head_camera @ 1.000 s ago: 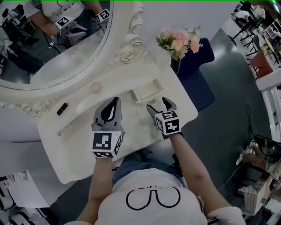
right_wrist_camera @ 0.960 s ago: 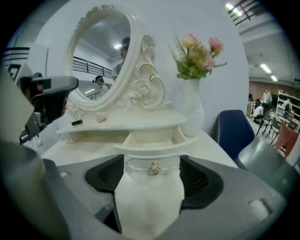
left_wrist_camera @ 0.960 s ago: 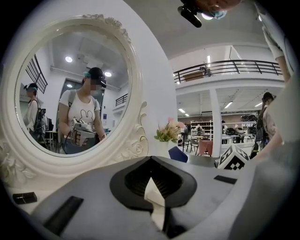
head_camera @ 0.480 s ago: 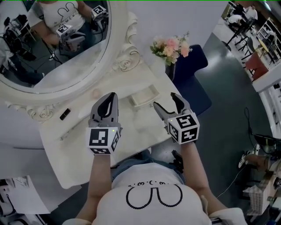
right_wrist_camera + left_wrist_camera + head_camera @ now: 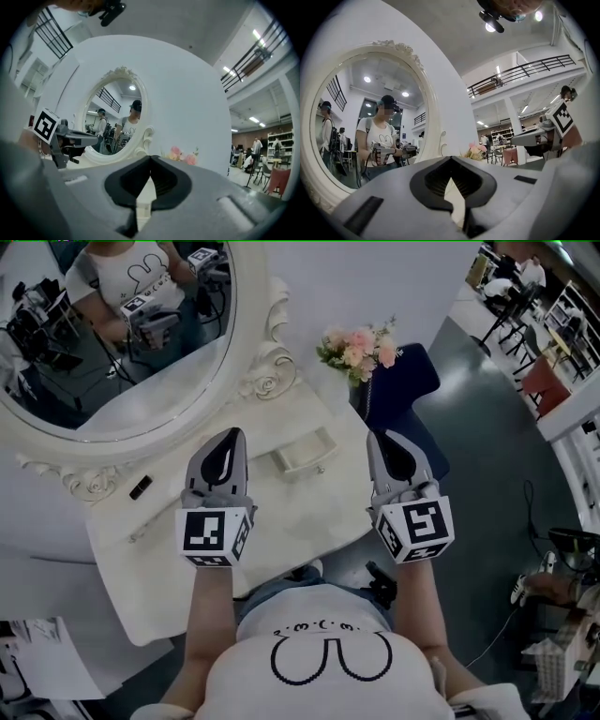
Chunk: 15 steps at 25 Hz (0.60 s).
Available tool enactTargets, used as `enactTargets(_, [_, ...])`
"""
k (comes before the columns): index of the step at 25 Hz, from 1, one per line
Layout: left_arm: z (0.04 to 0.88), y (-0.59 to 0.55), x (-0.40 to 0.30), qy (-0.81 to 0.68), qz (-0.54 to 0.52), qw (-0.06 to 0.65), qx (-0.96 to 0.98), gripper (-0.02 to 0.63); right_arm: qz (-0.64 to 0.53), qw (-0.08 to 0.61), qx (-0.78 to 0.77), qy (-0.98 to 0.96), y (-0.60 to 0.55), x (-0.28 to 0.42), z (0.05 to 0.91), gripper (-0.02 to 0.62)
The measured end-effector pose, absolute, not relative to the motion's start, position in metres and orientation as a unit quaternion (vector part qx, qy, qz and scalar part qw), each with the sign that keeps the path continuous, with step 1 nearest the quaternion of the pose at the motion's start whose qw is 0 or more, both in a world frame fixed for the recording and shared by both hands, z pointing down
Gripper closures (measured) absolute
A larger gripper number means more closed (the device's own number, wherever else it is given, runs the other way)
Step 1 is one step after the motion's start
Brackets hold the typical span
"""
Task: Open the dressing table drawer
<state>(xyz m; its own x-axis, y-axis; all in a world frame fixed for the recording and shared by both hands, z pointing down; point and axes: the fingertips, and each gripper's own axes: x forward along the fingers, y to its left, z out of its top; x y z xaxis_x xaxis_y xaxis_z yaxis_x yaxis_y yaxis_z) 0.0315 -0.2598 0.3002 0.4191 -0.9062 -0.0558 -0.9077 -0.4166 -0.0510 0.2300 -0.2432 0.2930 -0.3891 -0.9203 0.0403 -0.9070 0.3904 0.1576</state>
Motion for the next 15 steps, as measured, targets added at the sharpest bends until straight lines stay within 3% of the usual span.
enactTargets(15, [0.287, -0.266, 0.034, 0.521, 0.021, 0.047, -0.852, 0.607, -0.081, 0.055, 0.560, -0.822, -0.245, 0.237, 0.270, 0.600])
